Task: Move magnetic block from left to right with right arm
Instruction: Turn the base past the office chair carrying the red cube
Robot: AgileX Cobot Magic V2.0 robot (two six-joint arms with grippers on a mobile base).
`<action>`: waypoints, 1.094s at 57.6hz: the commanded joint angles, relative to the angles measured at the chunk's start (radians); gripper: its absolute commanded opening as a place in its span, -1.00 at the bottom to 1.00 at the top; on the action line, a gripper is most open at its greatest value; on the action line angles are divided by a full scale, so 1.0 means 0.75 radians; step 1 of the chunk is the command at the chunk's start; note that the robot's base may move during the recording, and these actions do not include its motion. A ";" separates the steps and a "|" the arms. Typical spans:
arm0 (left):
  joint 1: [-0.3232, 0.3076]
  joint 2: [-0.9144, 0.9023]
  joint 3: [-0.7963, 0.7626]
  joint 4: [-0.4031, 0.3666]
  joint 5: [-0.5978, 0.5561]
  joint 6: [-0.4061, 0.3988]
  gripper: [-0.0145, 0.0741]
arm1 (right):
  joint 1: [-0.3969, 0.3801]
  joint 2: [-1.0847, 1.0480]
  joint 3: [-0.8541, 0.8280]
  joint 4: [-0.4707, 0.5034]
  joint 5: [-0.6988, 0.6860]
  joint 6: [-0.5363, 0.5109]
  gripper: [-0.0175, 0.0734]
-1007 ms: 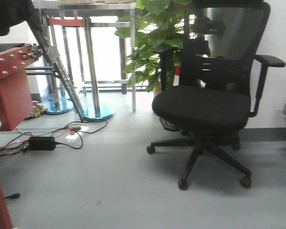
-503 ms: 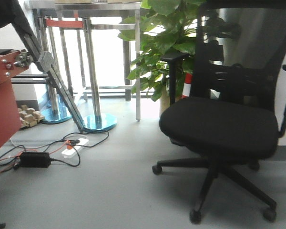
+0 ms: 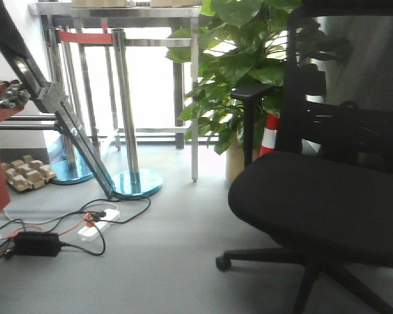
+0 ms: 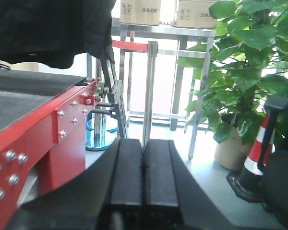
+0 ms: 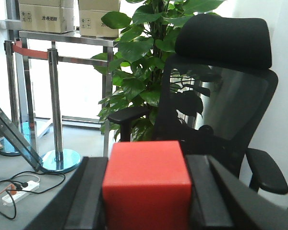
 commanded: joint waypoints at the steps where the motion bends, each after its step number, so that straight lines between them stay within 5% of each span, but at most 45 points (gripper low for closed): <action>1: -0.010 -0.013 0.010 -0.006 -0.122 0.003 -0.96 | -0.006 0.017 -0.041 -0.011 -0.120 -0.013 -0.07; 63: -0.010 -0.013 0.010 -0.006 -0.122 0.003 -0.96 | -0.006 0.017 -0.041 -0.011 -0.120 -0.013 -0.07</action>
